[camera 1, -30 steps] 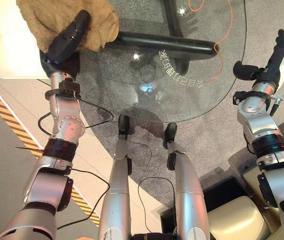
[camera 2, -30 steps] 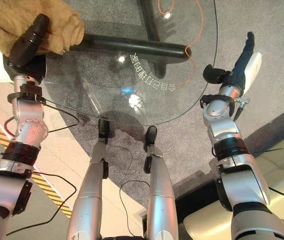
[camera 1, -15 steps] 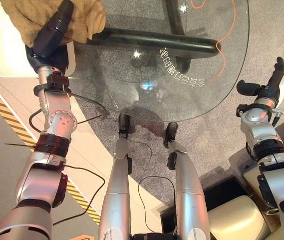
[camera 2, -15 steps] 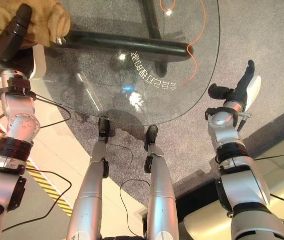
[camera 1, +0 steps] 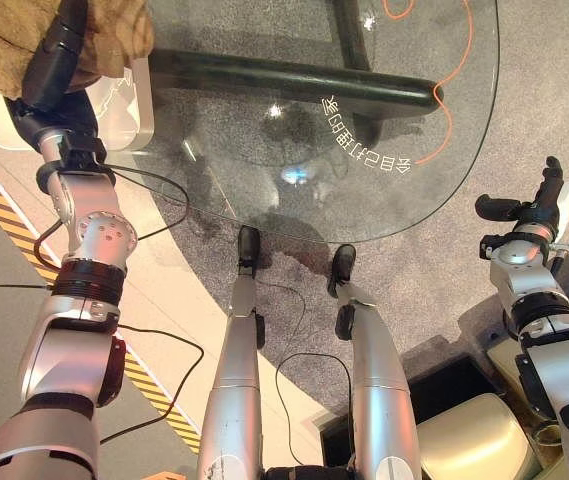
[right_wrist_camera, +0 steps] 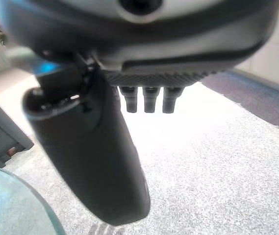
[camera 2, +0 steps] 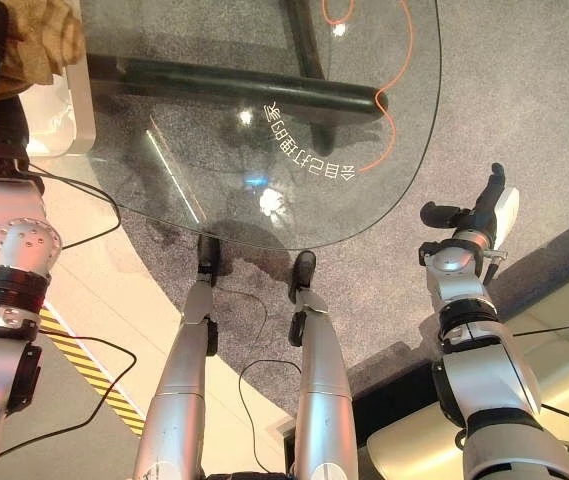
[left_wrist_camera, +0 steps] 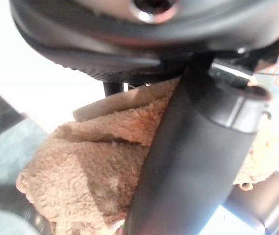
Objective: Wipe the table with a cloth and put it in the basket.
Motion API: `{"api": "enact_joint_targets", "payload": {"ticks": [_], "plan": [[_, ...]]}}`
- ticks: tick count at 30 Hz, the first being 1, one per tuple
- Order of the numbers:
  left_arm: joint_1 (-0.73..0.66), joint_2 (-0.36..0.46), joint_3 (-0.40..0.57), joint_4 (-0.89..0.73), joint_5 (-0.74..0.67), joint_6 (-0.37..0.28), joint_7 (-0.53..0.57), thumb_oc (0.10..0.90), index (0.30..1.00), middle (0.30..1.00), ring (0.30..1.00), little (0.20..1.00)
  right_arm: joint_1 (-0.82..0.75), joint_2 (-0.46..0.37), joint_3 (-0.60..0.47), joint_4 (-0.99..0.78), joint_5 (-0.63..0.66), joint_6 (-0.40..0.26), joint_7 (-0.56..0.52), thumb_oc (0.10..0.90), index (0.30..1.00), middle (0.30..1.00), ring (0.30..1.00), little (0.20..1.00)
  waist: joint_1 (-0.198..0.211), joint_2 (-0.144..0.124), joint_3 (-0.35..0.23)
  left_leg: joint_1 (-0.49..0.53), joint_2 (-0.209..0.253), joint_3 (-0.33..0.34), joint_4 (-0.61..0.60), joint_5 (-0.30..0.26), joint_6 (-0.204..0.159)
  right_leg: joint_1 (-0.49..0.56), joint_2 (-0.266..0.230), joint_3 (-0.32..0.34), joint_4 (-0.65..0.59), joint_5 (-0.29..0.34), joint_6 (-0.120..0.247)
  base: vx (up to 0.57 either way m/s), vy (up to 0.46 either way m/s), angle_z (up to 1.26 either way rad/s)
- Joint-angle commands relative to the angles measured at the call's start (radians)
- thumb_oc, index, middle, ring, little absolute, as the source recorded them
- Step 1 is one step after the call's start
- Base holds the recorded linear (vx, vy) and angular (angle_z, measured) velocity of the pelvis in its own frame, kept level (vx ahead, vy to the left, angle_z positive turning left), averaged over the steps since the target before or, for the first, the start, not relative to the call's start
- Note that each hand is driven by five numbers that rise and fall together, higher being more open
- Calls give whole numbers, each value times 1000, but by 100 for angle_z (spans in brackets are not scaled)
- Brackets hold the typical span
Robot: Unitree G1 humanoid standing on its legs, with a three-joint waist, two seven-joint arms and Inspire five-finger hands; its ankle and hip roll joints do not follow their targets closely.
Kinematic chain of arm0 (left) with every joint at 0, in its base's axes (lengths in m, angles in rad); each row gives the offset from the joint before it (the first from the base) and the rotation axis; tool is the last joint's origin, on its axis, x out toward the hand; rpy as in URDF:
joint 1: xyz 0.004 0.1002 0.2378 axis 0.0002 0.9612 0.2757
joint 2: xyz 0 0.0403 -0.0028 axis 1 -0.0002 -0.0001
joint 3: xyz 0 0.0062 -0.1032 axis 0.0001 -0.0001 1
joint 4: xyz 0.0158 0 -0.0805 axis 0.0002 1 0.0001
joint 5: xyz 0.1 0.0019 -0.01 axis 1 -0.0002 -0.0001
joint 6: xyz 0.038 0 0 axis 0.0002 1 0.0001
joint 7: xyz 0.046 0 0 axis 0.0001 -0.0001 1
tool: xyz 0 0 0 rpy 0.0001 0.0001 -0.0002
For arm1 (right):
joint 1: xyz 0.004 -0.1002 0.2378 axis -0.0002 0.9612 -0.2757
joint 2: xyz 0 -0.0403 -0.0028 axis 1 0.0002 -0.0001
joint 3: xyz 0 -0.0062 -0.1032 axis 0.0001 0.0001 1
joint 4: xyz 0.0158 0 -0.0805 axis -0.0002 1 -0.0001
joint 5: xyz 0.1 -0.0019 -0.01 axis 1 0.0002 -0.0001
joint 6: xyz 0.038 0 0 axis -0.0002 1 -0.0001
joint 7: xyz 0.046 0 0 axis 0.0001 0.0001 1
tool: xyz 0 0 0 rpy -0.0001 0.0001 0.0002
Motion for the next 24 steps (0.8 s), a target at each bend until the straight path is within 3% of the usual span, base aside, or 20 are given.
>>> {"api": "enact_joint_targets", "payload": {"ticks": [1,11,24], "plan": [[-136,100,106,-12,91,-158,15,100,300,300,300,200,18,-94,12,23,15,-41,-29,800,900,900,900,900,-6,37,-25,3,-43,29,165,-175,50,92,56,15,-199,88,17,0,0,0],[-134,133,107,89,168,-171,121,100,300,300,300,200,16,-94,16,31,9,-37,-26,800,900,900,900,900,-9,35,-25,-6,-42,28,170,-175,50,83,56,14,-196,87,15,0,0,0],[-147,173,72,168,360,-137,311,100,300,300,300,200,22,-107,20,32,6,-40,-12,800,900,900,900,900,-21,35,-25,-10,-41,31,159,-173,50,76,57,24,-216,99,19,2,11,0]]}}
